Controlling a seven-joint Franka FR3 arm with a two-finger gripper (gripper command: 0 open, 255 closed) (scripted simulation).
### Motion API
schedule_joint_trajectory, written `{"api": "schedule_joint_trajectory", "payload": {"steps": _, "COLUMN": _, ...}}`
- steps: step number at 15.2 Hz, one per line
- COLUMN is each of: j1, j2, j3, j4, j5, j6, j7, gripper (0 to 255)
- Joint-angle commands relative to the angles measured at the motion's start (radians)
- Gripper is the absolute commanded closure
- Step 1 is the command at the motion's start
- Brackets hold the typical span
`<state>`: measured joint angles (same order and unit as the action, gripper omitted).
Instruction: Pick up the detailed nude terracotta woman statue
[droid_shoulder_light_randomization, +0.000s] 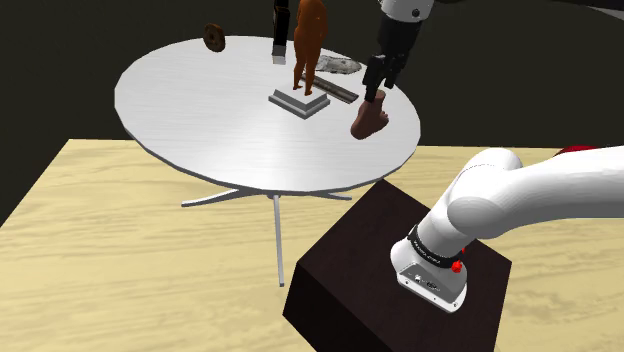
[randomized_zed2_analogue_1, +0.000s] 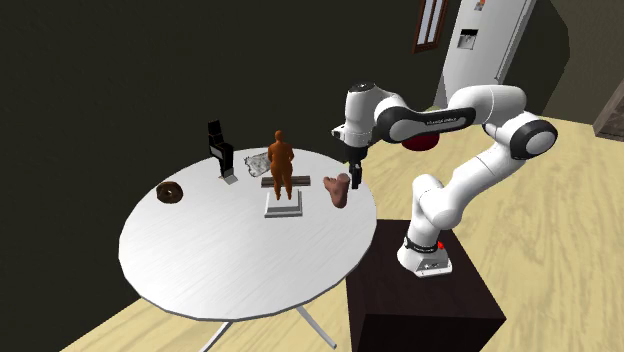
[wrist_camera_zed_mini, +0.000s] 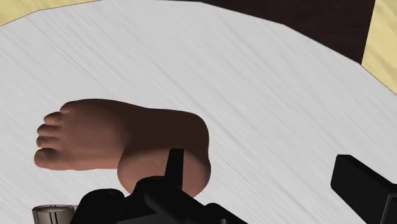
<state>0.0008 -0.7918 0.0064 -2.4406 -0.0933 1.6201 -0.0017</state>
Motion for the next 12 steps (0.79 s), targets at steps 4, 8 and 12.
{"api": "schedule_joint_trajectory", "payload": {"steps": 4, "j1": 0.011, "j2": 0.057, "j3": -0.056, "j4": 0.049, "j5": -0.008, "j6": 0.082, "j7": -0.089, "gripper": 0}}
{"api": "schedule_joint_trajectory", "payload": {"steps": 8, "j1": 0.036, "j2": 0.139, "j3": -0.131, "j4": 0.128, "j5": 0.004, "j6": 0.180, "j7": -0.211, "gripper": 0}}
{"api": "schedule_joint_trajectory", "payload": {"steps": 12, "j1": 0.072, "j2": 0.227, "j3": -0.204, "j4": 0.223, "j5": 0.042, "j6": 0.259, "j7": -0.339, "gripper": 0}}
